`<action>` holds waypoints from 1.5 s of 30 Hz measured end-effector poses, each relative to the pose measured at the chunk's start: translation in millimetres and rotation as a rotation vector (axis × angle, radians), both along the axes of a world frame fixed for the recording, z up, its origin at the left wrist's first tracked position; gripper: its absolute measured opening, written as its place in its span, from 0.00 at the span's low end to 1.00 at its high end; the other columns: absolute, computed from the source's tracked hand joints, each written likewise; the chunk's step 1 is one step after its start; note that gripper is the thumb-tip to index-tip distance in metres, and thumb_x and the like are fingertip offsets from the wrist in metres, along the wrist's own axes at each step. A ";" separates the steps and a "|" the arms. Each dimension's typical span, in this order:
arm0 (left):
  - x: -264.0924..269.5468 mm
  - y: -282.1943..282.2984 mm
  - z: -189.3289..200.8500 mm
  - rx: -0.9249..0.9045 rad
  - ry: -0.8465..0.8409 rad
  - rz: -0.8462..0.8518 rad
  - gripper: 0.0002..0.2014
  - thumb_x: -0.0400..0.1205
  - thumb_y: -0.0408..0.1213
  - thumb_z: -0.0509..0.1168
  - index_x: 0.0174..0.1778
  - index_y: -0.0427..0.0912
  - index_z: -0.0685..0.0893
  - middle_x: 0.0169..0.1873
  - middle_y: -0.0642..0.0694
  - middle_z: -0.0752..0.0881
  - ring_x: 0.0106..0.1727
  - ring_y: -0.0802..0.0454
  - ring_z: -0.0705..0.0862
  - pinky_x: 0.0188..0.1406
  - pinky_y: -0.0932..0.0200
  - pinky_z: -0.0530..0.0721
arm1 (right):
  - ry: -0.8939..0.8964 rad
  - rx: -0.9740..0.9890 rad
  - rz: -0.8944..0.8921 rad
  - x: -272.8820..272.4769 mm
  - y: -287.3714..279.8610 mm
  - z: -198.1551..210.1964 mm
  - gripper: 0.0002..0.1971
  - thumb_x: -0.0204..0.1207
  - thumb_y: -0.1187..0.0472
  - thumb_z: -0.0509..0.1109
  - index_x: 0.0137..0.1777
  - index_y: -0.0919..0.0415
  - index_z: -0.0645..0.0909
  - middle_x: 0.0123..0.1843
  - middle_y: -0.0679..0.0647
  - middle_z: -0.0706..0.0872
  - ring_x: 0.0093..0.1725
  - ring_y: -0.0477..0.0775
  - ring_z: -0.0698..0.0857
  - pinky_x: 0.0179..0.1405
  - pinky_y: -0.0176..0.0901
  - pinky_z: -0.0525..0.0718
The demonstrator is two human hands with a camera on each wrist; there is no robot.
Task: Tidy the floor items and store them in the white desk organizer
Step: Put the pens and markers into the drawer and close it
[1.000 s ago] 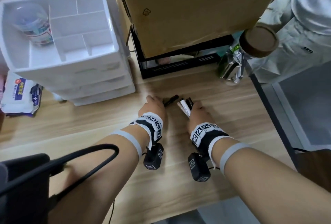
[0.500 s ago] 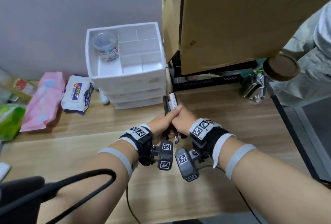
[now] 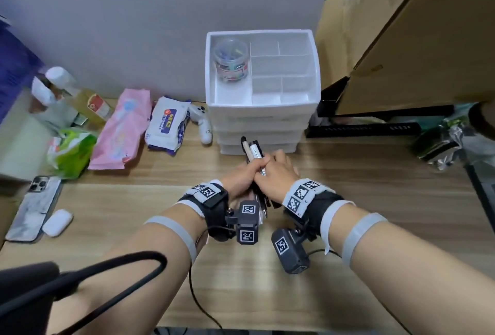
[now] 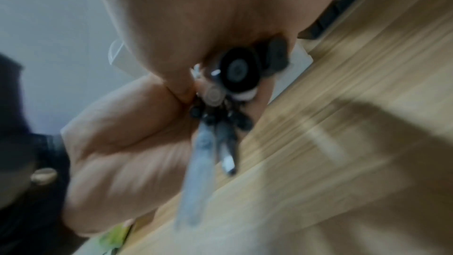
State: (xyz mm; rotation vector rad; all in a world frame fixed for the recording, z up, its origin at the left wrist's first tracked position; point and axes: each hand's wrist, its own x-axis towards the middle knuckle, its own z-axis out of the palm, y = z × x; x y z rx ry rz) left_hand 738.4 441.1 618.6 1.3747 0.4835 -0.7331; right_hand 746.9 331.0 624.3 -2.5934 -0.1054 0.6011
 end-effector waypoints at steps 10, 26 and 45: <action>-1.9 44.6 -13.7 0.037 0.045 0.064 0.15 0.77 0.43 0.66 0.49 0.33 0.80 0.31 0.37 0.86 0.29 0.41 0.84 0.34 0.47 0.85 | 0.644 0.811 -0.372 7.5 3.9 -13.0 0.16 0.78 0.66 0.68 0.64 0.52 0.81 0.53 0.57 0.88 0.51 0.52 0.88 0.50 0.48 0.86; 8.3 125.5 -19.9 0.147 -0.060 -0.048 0.07 0.79 0.27 0.62 0.47 0.39 0.70 0.30 0.41 0.78 0.26 0.46 0.79 0.28 0.53 0.82 | 0.596 1.435 -1.170 31.3 30.0 -56.8 0.18 0.80 0.61 0.69 0.65 0.69 0.73 0.65 0.70 0.83 0.65 0.65 0.85 0.66 0.54 0.84; 19.2 90.7 0.8 0.230 -0.237 -0.556 0.14 0.77 0.37 0.75 0.52 0.41 0.77 0.37 0.40 0.89 0.33 0.43 0.88 0.40 0.47 0.88 | 0.652 1.199 -1.094 -44.6 8.9 -54.9 0.14 0.81 0.61 0.69 0.61 0.71 0.79 0.52 0.70 0.91 0.52 0.65 0.92 0.48 0.50 0.92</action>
